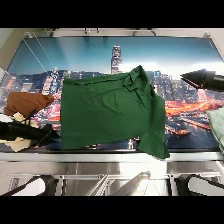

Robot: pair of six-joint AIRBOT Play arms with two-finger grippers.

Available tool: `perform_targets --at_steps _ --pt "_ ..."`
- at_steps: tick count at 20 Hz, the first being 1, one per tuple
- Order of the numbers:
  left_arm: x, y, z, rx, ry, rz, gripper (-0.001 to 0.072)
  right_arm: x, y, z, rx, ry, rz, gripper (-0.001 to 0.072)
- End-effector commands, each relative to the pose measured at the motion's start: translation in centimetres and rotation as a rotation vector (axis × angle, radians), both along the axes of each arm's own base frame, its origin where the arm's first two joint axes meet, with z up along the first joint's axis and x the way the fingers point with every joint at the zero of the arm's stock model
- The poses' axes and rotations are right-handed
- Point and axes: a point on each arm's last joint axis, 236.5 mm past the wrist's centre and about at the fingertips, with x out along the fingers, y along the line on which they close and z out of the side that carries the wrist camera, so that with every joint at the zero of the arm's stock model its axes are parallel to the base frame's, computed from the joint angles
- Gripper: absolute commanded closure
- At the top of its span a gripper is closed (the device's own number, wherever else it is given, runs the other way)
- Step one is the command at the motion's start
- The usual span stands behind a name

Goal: Fold the shirts.

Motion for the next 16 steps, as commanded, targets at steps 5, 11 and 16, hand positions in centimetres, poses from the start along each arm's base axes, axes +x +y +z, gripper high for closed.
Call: perform_targets --at_steps 5,11,16 --pt "-0.2 1.2 1.2 -0.027 0.0 0.036 0.0363 0.0 0.0 0.1 0.001 -0.001 0.001 0.0253" --pt "-0.6 -4.7 -2.0 -0.11 0.097 -0.146 0.0363 0.0 0.0 0.1 0.003 -0.002 0.001 0.0253" --pt "-1.7 -6.6 -4.1 -0.119 0.166 -0.222 0.0386 -0.1 -0.1 0.0 -0.002 0.002 0.001 0.0253"
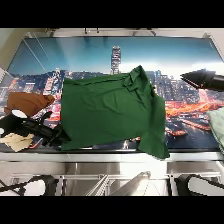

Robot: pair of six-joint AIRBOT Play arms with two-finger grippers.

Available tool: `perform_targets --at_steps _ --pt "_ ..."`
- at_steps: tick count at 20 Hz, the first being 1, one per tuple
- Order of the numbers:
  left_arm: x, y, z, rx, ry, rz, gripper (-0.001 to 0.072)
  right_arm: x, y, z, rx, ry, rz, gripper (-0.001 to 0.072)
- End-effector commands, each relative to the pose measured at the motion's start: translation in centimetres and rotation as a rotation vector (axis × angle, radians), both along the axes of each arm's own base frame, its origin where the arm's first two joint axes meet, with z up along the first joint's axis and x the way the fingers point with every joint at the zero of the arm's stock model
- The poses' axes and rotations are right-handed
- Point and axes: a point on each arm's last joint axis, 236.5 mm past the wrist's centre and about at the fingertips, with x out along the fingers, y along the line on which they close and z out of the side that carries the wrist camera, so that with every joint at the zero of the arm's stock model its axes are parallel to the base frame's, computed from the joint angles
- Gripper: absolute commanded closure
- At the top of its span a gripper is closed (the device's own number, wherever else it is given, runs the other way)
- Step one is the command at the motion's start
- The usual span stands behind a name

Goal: Fold the shirts.

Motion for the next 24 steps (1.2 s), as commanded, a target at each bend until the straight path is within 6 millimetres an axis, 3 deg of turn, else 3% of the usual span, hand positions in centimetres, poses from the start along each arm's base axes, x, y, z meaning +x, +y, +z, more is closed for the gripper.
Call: perform_targets --at_steps 1,2,3,4,8,11,13,16,18,24 --pt "0.1 -0.2 -1.9 0.037 -0.003 -0.038 0.0386 -0.1 -0.1 -0.3 -0.011 0.007 0.002 0.0252" --pt "0.3 -0.1 -1.9 0.042 -0.01 -0.037 0.0443 -0.2 -0.1 -0.4 -0.013 0.016 0.001 0.0253" --pt "0.6 -0.1 -1.8 0.043 -0.018 -0.037 0.067 -0.3 -0.2 -0.8 -0.018 0.033 0.0 0.0253" --pt "1.0 0.0 -1.6 0.042 -0.026 -0.038 0.0683 -0.4 -0.4 -1.4 -0.03 0.064 -0.003 0.0253" --pt "4.1 1.3 0.7 0.032 -0.083 -0.038 0.0684 -1.6 -2.6 -5.2 -0.066 0.27 -0.081 0.0257" --pt "6.4 4.3 1.7 0.066 -0.128 0.024 0.0684 -4.8 -3.8 -12.0 -0.129 0.515 -0.145 0.0257" --pt "7.2 7.1 1.9 0.118 -0.132 0.093 0.0684 -6.7 -3.0 -15.4 -0.104 0.597 -0.171 0.0256" --pt "7.7 9.0 2.3 0.121 -0.132 0.176 0.0684 -8.3 -1.1 -18.1 -0.053 0.633 -0.179 0.0257" --pt "7.3 9.1 2.2 0.114 -0.125 0.178 0.0684 -9.0 0.0 -19.6 -0.083 0.652 -0.17 0.0362" --pt "7.1 9.3 2.1 0.117 -0.134 0.158 0.0684 -6.6 4.2 -22.7 -0.2 0.642 -0.113 0.0345"
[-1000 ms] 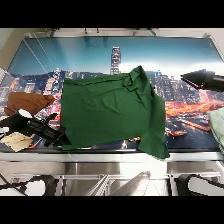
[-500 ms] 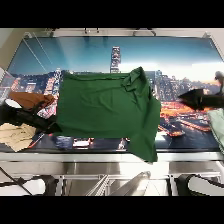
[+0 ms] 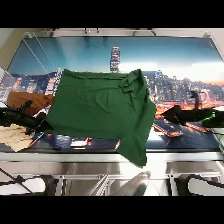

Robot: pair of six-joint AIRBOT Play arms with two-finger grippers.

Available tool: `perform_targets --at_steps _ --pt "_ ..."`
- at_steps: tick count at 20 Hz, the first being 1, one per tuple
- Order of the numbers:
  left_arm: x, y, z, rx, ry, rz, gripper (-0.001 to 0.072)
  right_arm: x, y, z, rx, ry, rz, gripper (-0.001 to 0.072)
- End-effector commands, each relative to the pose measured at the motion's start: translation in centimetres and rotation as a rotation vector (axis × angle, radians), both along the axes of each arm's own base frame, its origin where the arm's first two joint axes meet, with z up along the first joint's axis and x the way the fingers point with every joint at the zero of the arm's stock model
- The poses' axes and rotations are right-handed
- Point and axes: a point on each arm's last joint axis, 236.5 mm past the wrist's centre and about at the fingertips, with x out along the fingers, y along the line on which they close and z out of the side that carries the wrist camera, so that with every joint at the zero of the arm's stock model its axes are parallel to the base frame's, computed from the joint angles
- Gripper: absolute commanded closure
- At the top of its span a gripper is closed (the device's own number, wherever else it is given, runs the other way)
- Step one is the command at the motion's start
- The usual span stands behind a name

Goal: Fold the shirts.

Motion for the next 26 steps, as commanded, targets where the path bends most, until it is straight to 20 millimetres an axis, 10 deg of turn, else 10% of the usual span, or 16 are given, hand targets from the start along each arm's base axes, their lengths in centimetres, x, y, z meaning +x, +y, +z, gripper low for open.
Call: perform_targets --at_steps 1,10,12,13,16,19,23,26 --pt "-0.1 0.2 0.0 -0.001 -0.007 -0.014 0.0683 1.8 1.9 -1.8 -0.04 0.017 0.026 0.0345" --pt "-0.2 0.1 0.1 -0.008 -0.017 -0.039 0.0683 3.8 4.7 -4.4 -0.01 0.098 0.071 0.036" --pt "-0.2 0.0 0.2 -0.014 -0.023 -0.046 0.0683 3.4 6.1 -4.1 0.002 0.096 0.123 0.0664" --pt "0.0 -0.4 0.6 -0.037 -0.038 -0.056 0.0683 3.3 6.7 -3.0 0.031 0.078 0.156 0.0691" --pt "4.0 -3.1 7.5 -0.241 -0.25 -0.053 0.0684 4.6 7.4 6.0 0.196 -0.116 0.192 0.0692" --pt "8.3 -5.2 21.9 -0.459 -0.703 -0.046 0.0684 6.6 3.5 20.3 0.245 -0.474 0.055 0.0692" --pt "5.1 -6.7 43.0 -0.645 -1.317 -0.107 0.0684 1.9 -1.6 37.4 0.071 -0.951 -0.088 0.0692" --pt "1.4 -7.3 50.1 -0.49 -1.518 -0.171 0.0684 -3.3 -2.9 47.5 -0.109 -1.273 -0.201 0.0692"
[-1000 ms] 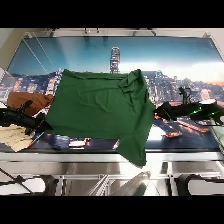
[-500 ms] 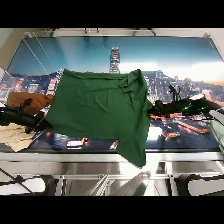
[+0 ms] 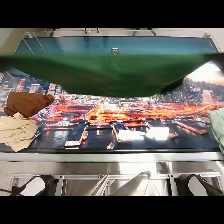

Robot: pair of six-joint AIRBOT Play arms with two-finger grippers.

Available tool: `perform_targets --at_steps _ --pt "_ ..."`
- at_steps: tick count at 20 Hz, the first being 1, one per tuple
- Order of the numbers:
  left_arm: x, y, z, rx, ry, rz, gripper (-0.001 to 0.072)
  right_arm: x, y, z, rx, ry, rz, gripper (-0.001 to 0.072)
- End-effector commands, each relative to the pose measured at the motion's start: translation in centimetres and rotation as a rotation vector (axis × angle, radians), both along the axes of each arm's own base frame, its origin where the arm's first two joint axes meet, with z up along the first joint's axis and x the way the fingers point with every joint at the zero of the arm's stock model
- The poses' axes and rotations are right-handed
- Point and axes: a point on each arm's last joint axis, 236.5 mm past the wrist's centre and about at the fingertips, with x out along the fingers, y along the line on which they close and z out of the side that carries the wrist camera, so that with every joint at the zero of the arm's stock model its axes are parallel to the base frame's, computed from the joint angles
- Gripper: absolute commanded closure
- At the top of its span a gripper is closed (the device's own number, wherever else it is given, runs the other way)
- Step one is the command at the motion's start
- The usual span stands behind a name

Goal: Fold the shirts.

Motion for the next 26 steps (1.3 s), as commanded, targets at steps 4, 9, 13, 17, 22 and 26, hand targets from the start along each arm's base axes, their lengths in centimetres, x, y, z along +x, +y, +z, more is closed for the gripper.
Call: perform_targets --at_steps 4,9,13,17,22,26 --pt "-8.4 -2.6 14.7 0.194 -0.469 0.132 0.0684 -9.6 -0.2 19.1 -0.269 -0.556 -0.319 0.0692" --pt "-4.5 1.4 10.2 0.307 -0.295 0.198 0.0684 -5.7 -1.4 14.6 -0.172 -0.308 -0.219 0.0691" --pt "2.7 1.9 -1.8 0.402 0.054 0.094 0.0684 2.3 -2.1 3.6 -0.113 -0.019 -0.165 0.0691" --pt "10.8 -0.7 -17.0 0.457 0.311 0.004 0.0684 11.3 -1.1 -12.2 -0.074 0.288 -0.178 0.0691" --pt "17.4 -2.7 -33.6 0.538 0.547 -0.096 0.0684 19.7 -2.3 -28.2 -0.001 0.458 -0.272 0.0692" --pt "19.6 -3.6 -37.4 0.506 0.625 -0.144 0.0684 21.7 -2.7 -31.8 0.083 0.481 -0.254 0.069"
